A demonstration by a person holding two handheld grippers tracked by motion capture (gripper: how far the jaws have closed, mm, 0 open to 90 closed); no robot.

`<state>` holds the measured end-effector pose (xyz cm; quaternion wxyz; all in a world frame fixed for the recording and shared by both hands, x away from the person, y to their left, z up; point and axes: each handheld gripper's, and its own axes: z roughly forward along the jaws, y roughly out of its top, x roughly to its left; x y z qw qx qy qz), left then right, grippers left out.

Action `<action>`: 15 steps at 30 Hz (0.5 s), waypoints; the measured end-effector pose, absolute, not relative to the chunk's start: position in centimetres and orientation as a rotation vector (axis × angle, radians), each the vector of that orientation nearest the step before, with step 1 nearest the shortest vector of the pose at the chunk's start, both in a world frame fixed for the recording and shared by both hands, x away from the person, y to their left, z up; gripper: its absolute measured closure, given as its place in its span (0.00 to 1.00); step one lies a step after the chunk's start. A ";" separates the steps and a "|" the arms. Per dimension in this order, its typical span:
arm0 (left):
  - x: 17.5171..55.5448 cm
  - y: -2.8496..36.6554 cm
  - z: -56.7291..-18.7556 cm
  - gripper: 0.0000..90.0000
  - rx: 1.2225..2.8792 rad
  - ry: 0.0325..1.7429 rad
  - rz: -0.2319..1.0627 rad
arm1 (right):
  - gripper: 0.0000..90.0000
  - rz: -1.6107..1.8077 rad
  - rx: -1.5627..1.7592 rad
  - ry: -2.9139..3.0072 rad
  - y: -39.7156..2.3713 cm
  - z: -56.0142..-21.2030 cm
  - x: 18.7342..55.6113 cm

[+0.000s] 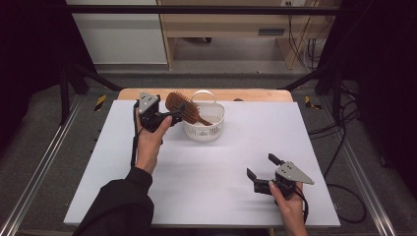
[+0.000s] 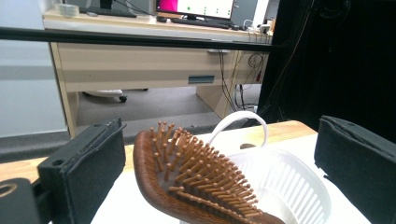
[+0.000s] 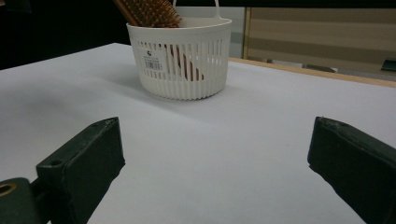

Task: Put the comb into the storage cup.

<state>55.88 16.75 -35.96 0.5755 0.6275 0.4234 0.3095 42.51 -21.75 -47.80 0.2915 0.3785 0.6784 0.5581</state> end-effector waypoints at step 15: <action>53.5 17.5 -36.0 0.03 1.508 0.978 0.714 | 0.04 1.469 0.994 1.802 -21.5 -47.5 42.4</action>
